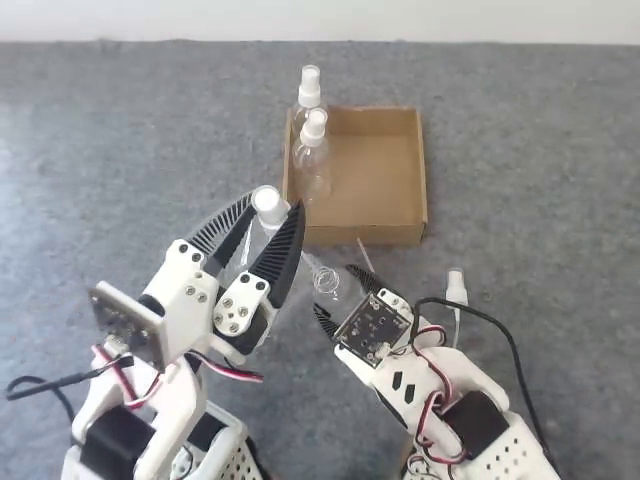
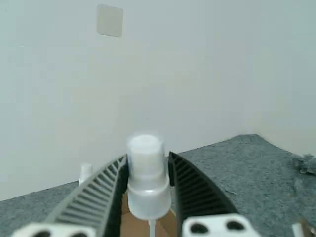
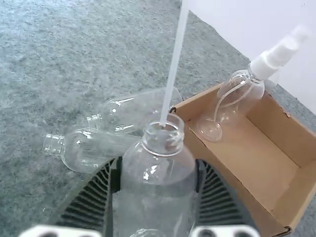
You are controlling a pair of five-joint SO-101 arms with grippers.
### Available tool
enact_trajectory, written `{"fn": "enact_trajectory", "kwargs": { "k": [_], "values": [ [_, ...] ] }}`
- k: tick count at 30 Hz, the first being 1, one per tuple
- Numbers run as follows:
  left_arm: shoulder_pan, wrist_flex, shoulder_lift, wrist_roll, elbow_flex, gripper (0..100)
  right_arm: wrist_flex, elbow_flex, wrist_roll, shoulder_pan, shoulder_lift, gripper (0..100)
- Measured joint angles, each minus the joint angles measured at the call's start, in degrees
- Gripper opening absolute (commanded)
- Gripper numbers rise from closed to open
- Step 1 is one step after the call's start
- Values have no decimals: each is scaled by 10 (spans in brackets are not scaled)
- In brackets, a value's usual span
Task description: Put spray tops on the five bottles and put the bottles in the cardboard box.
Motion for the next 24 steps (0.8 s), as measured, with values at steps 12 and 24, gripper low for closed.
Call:
{"fn": "enact_trajectory", "kwargs": {
  "k": [12, 24],
  "values": [
    [1, 0, 0, -2, 11, 19, 0, 0, 0, 0, 0, 41],
    [51, 0, 1, -2, 53, 19, 0, 0, 0, 0, 0, 41]
  ]
}}
